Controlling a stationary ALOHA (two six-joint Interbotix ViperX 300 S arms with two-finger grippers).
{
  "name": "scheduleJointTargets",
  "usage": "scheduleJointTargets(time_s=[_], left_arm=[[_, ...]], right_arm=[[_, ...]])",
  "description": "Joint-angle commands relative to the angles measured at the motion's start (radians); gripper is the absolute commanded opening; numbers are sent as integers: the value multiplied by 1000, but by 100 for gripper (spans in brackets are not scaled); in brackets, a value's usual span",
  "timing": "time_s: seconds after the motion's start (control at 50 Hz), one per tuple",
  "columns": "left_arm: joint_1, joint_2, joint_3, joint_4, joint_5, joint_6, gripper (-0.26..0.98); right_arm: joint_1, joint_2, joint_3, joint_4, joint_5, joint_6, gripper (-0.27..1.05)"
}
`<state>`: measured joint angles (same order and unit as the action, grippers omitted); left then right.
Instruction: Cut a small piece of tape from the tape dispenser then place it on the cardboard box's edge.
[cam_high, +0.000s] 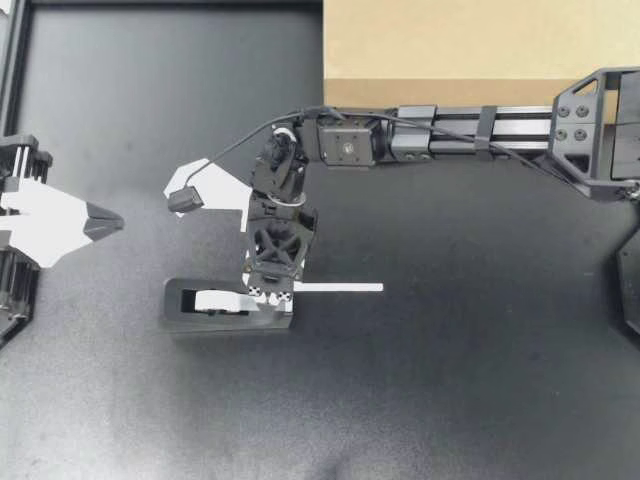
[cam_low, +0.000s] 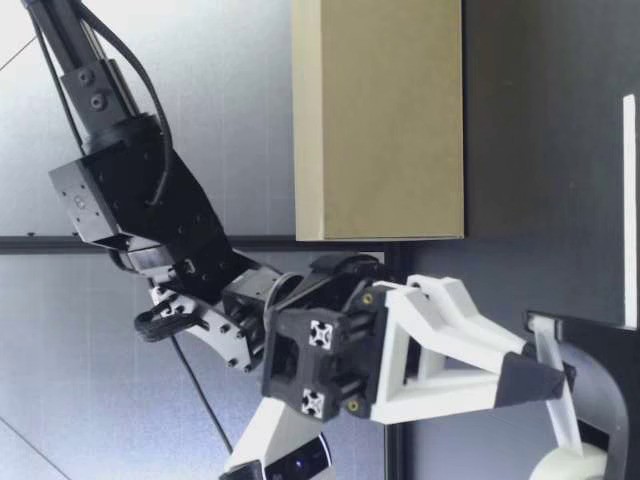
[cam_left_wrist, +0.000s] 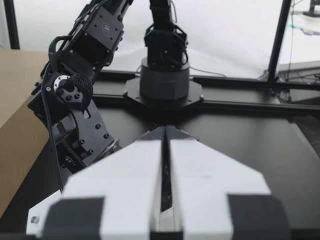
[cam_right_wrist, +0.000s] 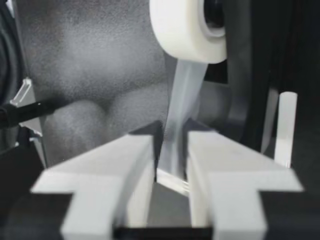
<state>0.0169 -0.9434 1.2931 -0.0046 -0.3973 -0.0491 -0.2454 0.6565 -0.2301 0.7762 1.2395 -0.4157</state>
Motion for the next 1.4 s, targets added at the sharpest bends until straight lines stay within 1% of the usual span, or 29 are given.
scheduleJointTargets(time_s=[0.0,0.16,0.36,0.6,0.86,1.04,1.38], left_arm=[[2,6,-12,0,-9,-2,-11],[2,6,-8,-2,-9,-3,-11],[2,6,-6,0,-8,-3,-12],[2,8,-6,-2,-8,-3,-12],[2,6,-6,-2,-9,-3,-12],[3,6,-6,0,-8,-3,-11],[2,6,-8,-2,-9,-3,-12]], right_arm=[[-2,-29,-25,-6,-8,3,17],[-8,-40,-23,-12,-31,6,6],[-9,-52,-20,-14,-37,6,-3],[-9,-60,-20,-14,-28,6,-5],[-8,-104,-17,-6,0,26,-5],[-8,-132,28,-6,9,31,-5],[-14,-216,178,-11,-34,28,-5]])
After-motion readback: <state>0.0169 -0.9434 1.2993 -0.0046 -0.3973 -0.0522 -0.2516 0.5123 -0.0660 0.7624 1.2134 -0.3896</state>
